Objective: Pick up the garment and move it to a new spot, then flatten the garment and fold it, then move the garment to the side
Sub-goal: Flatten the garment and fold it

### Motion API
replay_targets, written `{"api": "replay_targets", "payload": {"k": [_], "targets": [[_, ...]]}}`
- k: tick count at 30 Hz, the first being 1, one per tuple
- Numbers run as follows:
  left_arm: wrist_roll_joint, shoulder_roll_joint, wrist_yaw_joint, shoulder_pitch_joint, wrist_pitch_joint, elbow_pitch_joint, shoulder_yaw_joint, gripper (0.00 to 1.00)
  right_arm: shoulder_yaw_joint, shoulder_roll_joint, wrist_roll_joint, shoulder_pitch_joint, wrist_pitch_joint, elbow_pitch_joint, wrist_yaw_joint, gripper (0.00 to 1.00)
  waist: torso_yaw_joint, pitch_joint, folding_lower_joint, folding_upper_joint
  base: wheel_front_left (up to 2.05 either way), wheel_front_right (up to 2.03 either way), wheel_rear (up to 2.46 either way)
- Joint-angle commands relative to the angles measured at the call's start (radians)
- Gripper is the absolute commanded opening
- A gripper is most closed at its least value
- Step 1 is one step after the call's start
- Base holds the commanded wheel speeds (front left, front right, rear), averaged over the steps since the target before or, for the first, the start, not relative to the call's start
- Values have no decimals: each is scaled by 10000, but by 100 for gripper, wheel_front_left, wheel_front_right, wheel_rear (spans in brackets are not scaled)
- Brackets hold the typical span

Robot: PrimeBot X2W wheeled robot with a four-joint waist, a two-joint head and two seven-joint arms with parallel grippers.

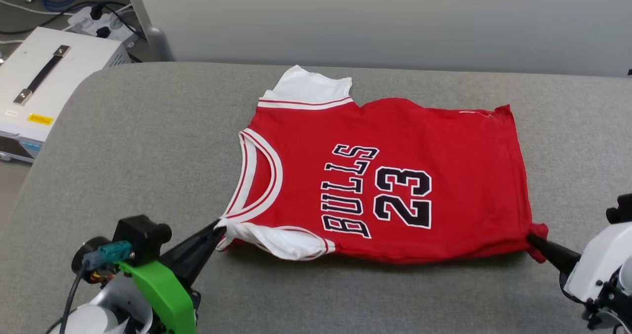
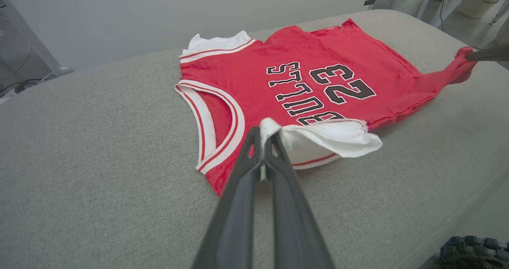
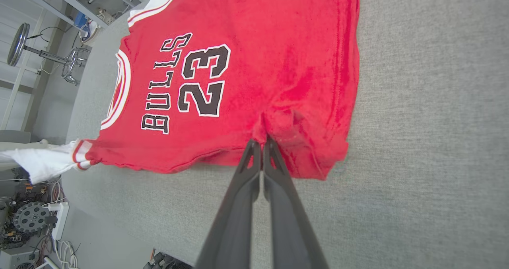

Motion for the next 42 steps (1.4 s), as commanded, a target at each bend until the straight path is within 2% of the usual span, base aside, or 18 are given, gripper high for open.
{"api": "replay_targets", "payload": {"k": [1, 8, 16, 28, 29, 30, 31, 38, 42], "targets": [[132, -53, -50, -351, 93, 136, -18, 0, 3, 93, -138, -375, 107, -33, -6, 0, -229, 416, 1, 0, 0, 0, 0], [331, -60, -191, -1741, 511, 857, -100, 0, -6, 405, -810, -1837, 95, 665, -6, 0, -550, 1218, 1, 0, 0, 0, 0], [613, -419, -272, -3227, 774, 2142, -332, 0, 398, 401, -1253, -3017, -374, 1913, -6, 0, -777, 1809, 1, 0, 0, 0, 0], [759, -873, -396, -4840, 840, 4826, -1484, 0, 1171, 222, -1309, -3915, -1267, 3347, -6, 0, -926, 2375, 1, 0, 0, 0, 0], [747, -942, -397, -4904, 811, 5058, -1542, 18, 1218, 200, -1291, -3950, -1354, 3461, -6, 0, -928, 2371, 1, 0, 0, 0, 0], [735, -1034, -398, -4973, 799, 5344, -1620, 100, 1312, 144, -1328, -3986, -1526, 3569, -6, 50, -927, 2344, 1, 0, 0, 0, 0], [716, -1118, -399, -5025, 773, 5534, -1686, 100, 1359, 120, -1323, -3999, -1627, 3698, -6, 100, -920, 2307, 1, 0, 0, 0, 0], [364, -1745, -404, -5271, -84, 6478, -1910, 100, 1846, -244, -1238, -3912, -2578, 4162, -6, 100, -786, 1695, 1, 0, 0, 0, 0], [-306, -2238, -285, -5090, -743, 6847, -1427, 100, 2054, -694, -1154, -3314, -3265, 3714, -6, 100, -573, 1107, 1, 0, 0, 0, 0]]}}
